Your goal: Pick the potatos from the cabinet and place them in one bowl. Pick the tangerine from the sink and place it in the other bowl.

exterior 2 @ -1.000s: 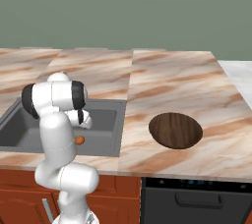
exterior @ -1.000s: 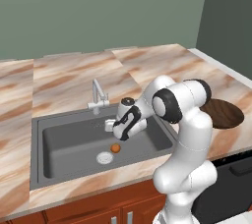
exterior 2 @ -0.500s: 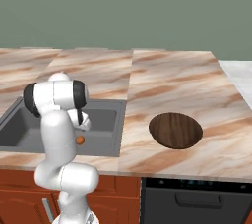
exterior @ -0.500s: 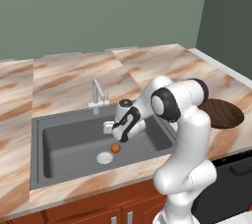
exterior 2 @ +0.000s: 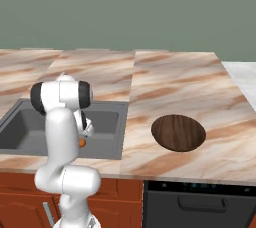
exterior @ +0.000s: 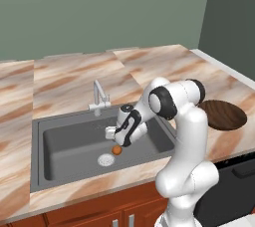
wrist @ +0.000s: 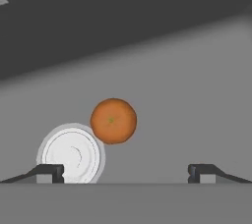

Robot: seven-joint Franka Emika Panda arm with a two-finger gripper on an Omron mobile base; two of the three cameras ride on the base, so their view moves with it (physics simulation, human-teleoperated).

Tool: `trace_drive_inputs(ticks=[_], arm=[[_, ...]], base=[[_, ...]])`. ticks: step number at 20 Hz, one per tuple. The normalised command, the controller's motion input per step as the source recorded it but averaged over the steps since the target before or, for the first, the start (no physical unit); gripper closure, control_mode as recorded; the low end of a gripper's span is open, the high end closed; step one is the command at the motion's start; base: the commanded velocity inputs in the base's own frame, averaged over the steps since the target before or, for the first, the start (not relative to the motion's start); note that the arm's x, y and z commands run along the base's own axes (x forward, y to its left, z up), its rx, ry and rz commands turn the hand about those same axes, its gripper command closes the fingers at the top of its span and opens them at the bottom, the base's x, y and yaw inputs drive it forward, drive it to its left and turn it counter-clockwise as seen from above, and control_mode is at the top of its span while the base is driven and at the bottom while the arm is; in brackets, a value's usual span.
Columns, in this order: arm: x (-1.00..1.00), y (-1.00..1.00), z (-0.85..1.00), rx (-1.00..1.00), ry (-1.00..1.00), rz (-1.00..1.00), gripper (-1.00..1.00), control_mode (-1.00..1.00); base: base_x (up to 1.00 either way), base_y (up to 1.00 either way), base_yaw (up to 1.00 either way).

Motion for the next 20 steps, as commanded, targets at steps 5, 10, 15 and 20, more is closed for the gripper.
trace_drive_inputs(ticks=[5,10,15,20], arm=[[0.18,0.02,-0.36,0.0,0.0,0.0,-1.0,-1.0],[0.15,0.02,-0.25,0.0,0.0,0.0,-1.0,-1.0],[0.21,0.05,-0.19,0.0,0.02,0.0,-1.0,-1.0],[0.25,0.02,-0.17,0.0,0.02,0.0,-1.0,-1.0]], base=[[0.0,0.0,0.0],[0.0,0.0,0.0],[0.0,0.0,0.0],[0.0,0.0,0.0]])
